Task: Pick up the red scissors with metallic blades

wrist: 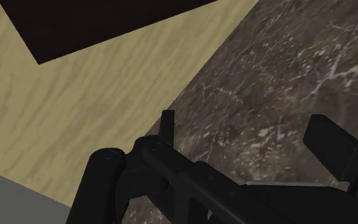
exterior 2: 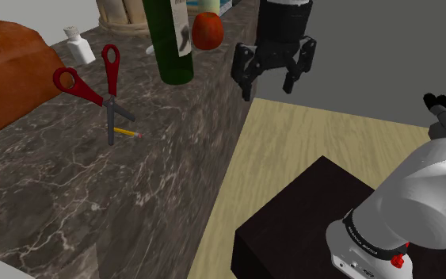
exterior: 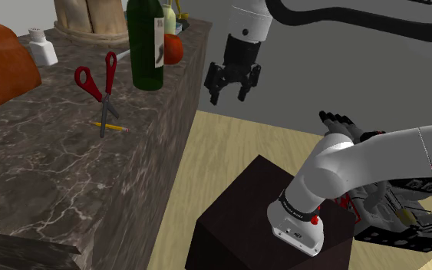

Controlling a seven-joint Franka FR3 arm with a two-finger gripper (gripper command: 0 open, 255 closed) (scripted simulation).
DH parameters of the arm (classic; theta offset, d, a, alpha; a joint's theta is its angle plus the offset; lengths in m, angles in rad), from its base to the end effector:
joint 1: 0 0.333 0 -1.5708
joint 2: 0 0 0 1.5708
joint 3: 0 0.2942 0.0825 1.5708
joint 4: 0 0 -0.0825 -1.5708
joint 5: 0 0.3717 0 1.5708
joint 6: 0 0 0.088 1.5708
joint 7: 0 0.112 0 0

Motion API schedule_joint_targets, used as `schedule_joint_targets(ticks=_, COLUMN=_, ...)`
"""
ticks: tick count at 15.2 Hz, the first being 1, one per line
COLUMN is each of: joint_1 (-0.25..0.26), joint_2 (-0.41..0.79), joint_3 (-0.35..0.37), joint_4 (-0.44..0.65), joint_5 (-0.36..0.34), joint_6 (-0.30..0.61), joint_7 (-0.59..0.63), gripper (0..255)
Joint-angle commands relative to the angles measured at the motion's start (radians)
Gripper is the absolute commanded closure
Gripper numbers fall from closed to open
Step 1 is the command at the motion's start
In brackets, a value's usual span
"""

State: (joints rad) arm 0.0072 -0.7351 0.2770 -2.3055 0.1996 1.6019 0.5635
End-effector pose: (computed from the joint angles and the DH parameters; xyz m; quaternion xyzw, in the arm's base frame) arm 0.3101 0.1351 0.5678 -0.9845 0.1752 -0.0029 0.0094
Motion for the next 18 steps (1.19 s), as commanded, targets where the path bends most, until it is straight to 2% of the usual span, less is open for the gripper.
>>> schedule_joint_targets(ticks=1, joint_1=-0.01, joint_2=0.022, joint_3=0.056, joint_4=0.051, joint_5=0.023, joint_6=-0.016, joint_7=0.108, gripper=0)
schedule_joint_targets(ticks=6, joint_1=-0.057, joint_2=0.131, joint_3=0.2, joint_4=0.21, joint_5=0.047, joint_6=-0.031, joint_7=0.365, gripper=0)
schedule_joint_targets(ticks=11, joint_1=-0.13, joint_2=0.29, joint_3=0.362, joint_4=0.414, joint_5=0.017, joint_6=-0.053, joint_7=0.636, gripper=0)
schedule_joint_targets(ticks=15, joint_1=-0.194, joint_2=0.473, joint_3=0.523, joint_4=0.615, joint_5=-0.076, joint_6=-0.084, joint_7=0.883, gripper=0)
schedule_joint_targets(ticks=18, joint_1=-0.212, joint_2=0.681, joint_3=0.673, joint_4=0.801, joint_5=-0.232, joint_6=-0.134, joint_7=1.111, gripper=0)
